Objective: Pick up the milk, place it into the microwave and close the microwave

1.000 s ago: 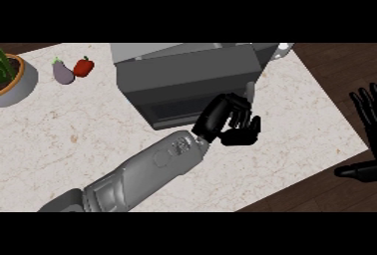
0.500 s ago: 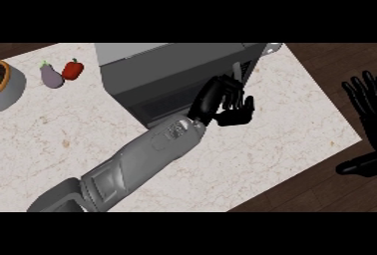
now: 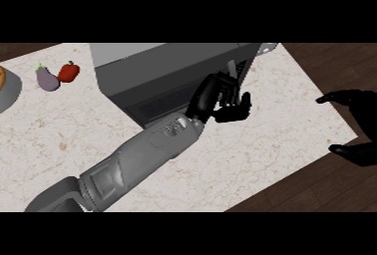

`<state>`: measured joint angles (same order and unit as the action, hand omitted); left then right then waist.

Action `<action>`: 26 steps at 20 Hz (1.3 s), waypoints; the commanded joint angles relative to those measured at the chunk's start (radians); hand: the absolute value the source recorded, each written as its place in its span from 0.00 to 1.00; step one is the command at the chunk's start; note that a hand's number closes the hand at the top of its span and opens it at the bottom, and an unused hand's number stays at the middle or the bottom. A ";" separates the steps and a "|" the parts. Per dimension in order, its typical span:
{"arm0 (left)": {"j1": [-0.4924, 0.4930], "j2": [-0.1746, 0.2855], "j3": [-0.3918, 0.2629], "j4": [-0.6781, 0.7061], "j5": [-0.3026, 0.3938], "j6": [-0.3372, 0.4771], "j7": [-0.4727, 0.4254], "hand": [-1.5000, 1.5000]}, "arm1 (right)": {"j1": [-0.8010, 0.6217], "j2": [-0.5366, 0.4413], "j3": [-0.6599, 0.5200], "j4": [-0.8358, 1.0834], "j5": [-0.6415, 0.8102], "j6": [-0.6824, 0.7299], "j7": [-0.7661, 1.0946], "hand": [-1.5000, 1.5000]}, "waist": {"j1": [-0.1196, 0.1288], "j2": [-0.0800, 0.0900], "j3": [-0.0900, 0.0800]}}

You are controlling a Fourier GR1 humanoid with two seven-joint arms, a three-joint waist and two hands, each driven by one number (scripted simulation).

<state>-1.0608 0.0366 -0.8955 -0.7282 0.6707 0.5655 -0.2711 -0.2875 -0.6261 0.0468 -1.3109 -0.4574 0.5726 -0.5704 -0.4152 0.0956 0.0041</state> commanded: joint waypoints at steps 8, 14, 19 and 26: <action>-0.083 -0.034 0.006 0.021 0.034 0.023 -0.016 1.00 | -0.038 -0.029 0.116 -0.167 -0.002 0.143 0.002 1.00 | -0.043 -0.005 0.004; -0.068 -0.034 0.003 0.023 0.051 0.050 -0.031 1.00 | -0.037 -0.032 0.138 -0.232 -0.019 0.128 0.034 1.00 | -0.064 0.000 0.004; -0.062 -0.034 -0.009 0.020 0.059 0.081 -0.039 1.00 | -0.028 -0.031 0.167 -0.284 -0.031 0.128 0.057 1.00 | -0.076 -0.002 0.005; -0.060 -0.033 0.000 0.016 0.078 0.100 -0.054 1.00 | -0.017 -0.030 0.181 -0.337 -0.054 0.117 0.078 1.00 | -0.085 0.003 0.005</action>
<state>-1.0284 0.0682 -0.9038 -0.7440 0.7492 0.6947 -0.3274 -0.3066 -0.6597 0.2209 -1.6310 -0.5010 0.6429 -0.4536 -0.4781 0.0847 0.0066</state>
